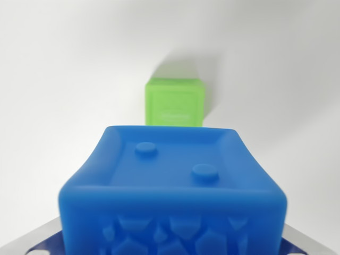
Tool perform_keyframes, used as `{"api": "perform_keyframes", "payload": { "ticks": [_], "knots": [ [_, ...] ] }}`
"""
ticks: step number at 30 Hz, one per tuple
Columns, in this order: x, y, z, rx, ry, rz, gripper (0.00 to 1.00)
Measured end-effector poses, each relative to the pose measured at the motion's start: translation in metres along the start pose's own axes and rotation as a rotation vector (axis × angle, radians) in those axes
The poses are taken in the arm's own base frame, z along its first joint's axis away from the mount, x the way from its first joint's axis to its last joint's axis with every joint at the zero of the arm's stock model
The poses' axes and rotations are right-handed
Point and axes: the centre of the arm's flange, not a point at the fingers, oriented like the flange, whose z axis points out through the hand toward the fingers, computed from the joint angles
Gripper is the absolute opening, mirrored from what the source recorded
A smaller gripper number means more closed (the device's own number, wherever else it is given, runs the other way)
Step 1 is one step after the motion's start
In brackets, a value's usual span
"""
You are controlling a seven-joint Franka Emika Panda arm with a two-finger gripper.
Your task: Stack cube
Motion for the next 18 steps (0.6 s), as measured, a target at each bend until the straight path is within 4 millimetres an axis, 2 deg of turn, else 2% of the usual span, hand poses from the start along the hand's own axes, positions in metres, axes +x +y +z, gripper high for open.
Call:
{"api": "perform_keyframes", "payload": {
  "ticks": [5,18],
  "knots": [
    [0.0,0.0,0.02,-0.005,0.0,0.001,0.0],
    [-0.001,0.0,0.055,-0.003,0.001,0.002,0.0]
  ]
}}
